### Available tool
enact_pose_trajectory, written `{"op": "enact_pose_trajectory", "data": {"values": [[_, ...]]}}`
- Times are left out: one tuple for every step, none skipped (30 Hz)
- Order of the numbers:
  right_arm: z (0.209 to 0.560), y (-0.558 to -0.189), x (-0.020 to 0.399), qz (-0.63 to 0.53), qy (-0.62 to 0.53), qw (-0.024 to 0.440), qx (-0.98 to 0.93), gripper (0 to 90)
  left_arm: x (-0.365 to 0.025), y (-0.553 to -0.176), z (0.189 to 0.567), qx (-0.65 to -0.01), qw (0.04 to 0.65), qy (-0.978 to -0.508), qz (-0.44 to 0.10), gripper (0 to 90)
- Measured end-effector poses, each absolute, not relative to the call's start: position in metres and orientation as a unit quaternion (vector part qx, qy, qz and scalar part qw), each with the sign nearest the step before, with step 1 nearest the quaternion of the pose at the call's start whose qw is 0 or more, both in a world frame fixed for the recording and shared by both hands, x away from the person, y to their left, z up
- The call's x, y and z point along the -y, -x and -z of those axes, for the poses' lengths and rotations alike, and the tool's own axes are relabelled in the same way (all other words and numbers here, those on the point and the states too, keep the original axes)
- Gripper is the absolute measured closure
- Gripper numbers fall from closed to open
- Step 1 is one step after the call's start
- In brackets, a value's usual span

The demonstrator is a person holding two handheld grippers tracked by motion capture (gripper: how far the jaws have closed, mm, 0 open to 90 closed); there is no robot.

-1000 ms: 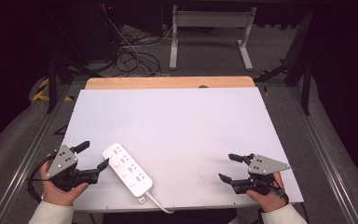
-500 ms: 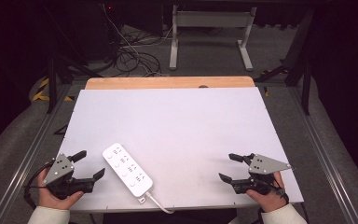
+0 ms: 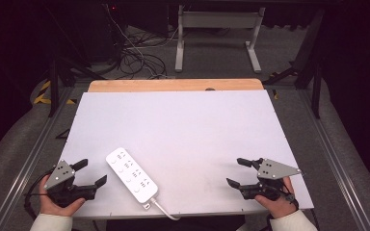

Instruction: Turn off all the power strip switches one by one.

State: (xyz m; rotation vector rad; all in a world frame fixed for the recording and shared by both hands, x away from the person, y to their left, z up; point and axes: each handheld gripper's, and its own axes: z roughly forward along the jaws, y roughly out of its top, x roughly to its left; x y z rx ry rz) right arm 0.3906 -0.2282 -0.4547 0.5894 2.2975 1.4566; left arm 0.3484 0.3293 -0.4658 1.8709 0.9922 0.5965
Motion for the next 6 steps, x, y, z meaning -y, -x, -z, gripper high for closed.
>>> {"op": "enact_pose_trajectory", "data": {"values": [[0.4547, -0.3908, 0.2283, -0.515, -0.208, 0.178, -0.812, 25.7, -0.3291, -0.3485, 0.4654, -0.401, 0.452, -0.758, -0.245, 10.8], [0.4547, -0.3908, 0.2284, -0.515, -0.209, 0.178, -0.812, 25.7, -0.3287, -0.3481, 0.465, -0.4, 0.45, -0.758, -0.25, 10.8], [0.4546, -0.3908, 0.2284, -0.515, -0.208, 0.179, -0.812, 25.7, -0.3282, -0.3476, 0.4646, -0.398, 0.448, -0.758, -0.257, 10.8], [0.4544, -0.3905, 0.2285, -0.515, -0.209, 0.178, -0.812, 25.7, -0.3278, -0.3469, 0.4641, -0.394, 0.446, -0.759, -0.263, 10.8], [0.4543, -0.3904, 0.2286, -0.516, -0.21, 0.179, -0.811, 25.7, -0.3272, -0.3462, 0.4637, -0.391, 0.445, -0.76, -0.267, 10.8], [0.4543, -0.3905, 0.2287, -0.516, -0.21, 0.179, -0.811, 25.7, -0.3267, -0.3457, 0.4633, -0.388, 0.445, -0.76, -0.271, 10.7]]}}
